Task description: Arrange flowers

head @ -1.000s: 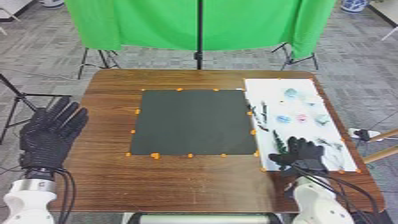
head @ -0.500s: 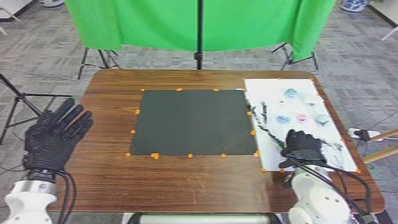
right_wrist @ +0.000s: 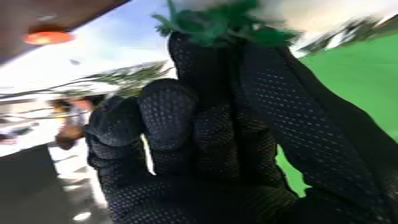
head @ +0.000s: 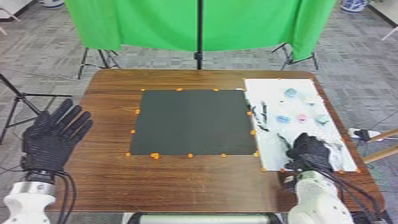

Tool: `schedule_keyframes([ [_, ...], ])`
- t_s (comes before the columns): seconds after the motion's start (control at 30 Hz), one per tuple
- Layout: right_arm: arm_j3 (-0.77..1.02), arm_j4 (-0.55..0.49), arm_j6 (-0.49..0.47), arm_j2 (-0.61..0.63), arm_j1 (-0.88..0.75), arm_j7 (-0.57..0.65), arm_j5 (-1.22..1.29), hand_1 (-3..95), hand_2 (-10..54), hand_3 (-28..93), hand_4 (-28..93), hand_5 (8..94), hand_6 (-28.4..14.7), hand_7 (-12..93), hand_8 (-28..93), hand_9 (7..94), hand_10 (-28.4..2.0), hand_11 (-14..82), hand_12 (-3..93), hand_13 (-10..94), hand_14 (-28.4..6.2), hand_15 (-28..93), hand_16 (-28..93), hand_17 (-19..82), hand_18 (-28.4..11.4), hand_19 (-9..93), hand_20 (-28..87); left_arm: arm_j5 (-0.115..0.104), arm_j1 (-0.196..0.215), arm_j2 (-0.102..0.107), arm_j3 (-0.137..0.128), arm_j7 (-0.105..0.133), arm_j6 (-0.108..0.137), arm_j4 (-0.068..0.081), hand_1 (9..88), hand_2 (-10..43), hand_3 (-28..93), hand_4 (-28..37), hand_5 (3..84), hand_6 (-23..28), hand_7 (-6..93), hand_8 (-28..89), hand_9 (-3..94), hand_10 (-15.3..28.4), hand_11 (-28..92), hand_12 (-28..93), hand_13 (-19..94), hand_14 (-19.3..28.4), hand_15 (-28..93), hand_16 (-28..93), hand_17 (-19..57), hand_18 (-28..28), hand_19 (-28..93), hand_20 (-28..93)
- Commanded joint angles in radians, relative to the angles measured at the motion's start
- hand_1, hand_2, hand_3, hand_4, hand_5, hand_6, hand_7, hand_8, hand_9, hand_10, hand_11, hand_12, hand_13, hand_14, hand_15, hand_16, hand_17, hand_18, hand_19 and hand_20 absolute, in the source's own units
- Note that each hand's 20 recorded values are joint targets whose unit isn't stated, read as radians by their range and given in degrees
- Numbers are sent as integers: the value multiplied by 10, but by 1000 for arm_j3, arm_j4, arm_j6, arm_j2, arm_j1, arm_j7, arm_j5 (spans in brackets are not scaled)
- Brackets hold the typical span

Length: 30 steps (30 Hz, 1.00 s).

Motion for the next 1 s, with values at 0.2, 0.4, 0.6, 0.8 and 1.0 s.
schedule_keyframes([
  [0.2,-92,-39,270,50,90,101,-70,528,-95,860,-175,774,-3,465,161,911,-92,166,502,705,-115,643,555,387,-280,911,453,-22,22,5,2,9,39,-3,284,152,714,-283,433,72,126,-91,358,142,174,111,284,160,368,-54,-62,150,350,124],
  [0.4,-142,-21,300,29,171,50,47,511,-95,873,-157,768,-3,476,168,907,-93,178,513,706,-119,654,555,391,-283,921,449,-26,28,18,1,14,76,-11,288,153,716,-283,435,73,130,-91,356,143,180,114,287,161,390,-52,-64,154,363,130],
  [0.6,-266,45,279,-49,320,2,103,506,-95,874,-151,748,-5,503,164,905,-92,186,519,709,-116,663,552,397,-281,928,445,-36,18,35,12,10,94,-9,289,155,719,-283,438,76,137,-92,356,144,186,116,293,165,421,-51,-63,156,377,136],
  [0.8,-368,122,248,-166,436,-53,153,508,-95,869,-147,740,-7,518,156,904,-94,195,522,712,-119,665,553,400,-281,931,444,-92,11,54,28,42,191,-18,289,155,719,-283,451,80,149,-93,361,149,197,118,297,167,436,-56,-63,158,383,139],
  [1.0,-436,258,214,-255,541,-49,173,509,-95,871,-148,739,-10,522,152,903,-96,198,522,713,-122,668,549,403,-282,932,443,-123,21,66,33,58,292,-34,288,157,720,-283,466,85,163,-98,366,150,210,118,298,168,448,-62,-63,159,395,144],
])
